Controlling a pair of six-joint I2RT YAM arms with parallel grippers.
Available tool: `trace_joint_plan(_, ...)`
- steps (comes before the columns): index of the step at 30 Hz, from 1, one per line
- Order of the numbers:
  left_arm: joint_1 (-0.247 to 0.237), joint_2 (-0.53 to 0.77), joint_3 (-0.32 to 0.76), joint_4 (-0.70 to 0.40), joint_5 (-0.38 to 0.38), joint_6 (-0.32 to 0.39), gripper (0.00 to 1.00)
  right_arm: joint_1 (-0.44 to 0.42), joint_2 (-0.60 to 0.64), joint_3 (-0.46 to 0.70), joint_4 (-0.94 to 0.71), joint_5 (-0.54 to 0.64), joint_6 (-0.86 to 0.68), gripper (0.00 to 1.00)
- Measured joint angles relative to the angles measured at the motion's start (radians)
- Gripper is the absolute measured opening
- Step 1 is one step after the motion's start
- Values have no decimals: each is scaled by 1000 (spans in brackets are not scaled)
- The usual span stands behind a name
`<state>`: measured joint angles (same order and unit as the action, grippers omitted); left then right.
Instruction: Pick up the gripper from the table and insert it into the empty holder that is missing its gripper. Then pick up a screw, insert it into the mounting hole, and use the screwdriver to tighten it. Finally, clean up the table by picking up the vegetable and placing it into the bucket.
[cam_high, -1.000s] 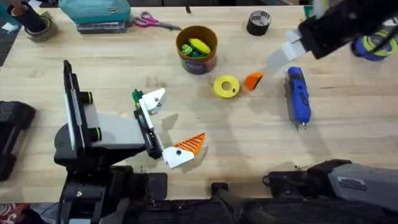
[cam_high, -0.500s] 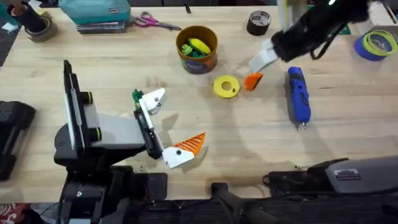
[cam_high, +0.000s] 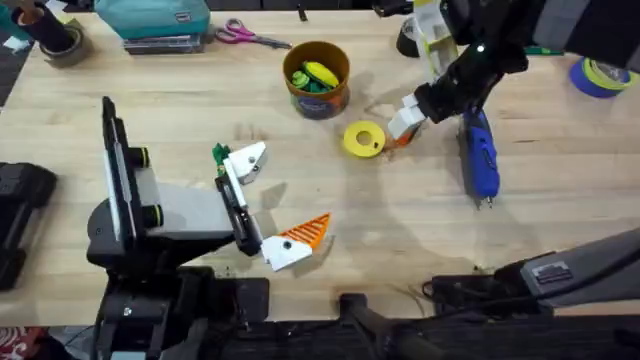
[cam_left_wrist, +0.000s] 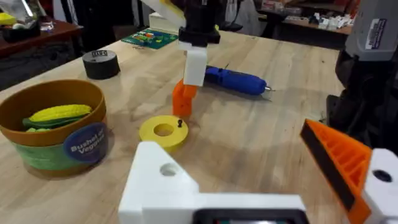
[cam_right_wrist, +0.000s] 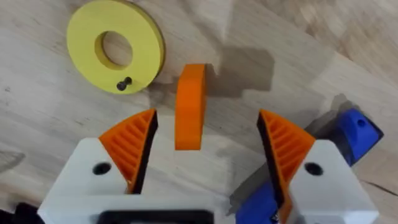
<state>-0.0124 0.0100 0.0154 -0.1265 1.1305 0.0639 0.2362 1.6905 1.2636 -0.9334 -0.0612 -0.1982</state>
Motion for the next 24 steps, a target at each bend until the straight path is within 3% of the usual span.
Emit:
trace_joint_plan(5, 0, 0, 0, 0, 0, 0, 985, 6, 0, 0, 21, 0, 6, 914)
trace_joint_plan(12, 0, 0, 0, 0, 0, 0, 985, 8, 0, -1, 16, 0, 11, 643)
trace_joint_plan(14, 0, 0, 0, 0, 0, 0, 985, 13, 0, -1, 16, 0, 14, 508)
trace_joint_plan(16, 0, 0, 0, 0, 0, 0, 985, 19, 0, -1, 16, -1, 14, 224)
trace_joint_plan(18, 0, 0, 0, 0, 0, 0, 985, 25, 0, -1, 18, -3, 16, 41)
trace_joint_plan(24, 0, 0, 0, 0, 0, 0, 985, 30, 0, -1, 21, -3, 15, 14)
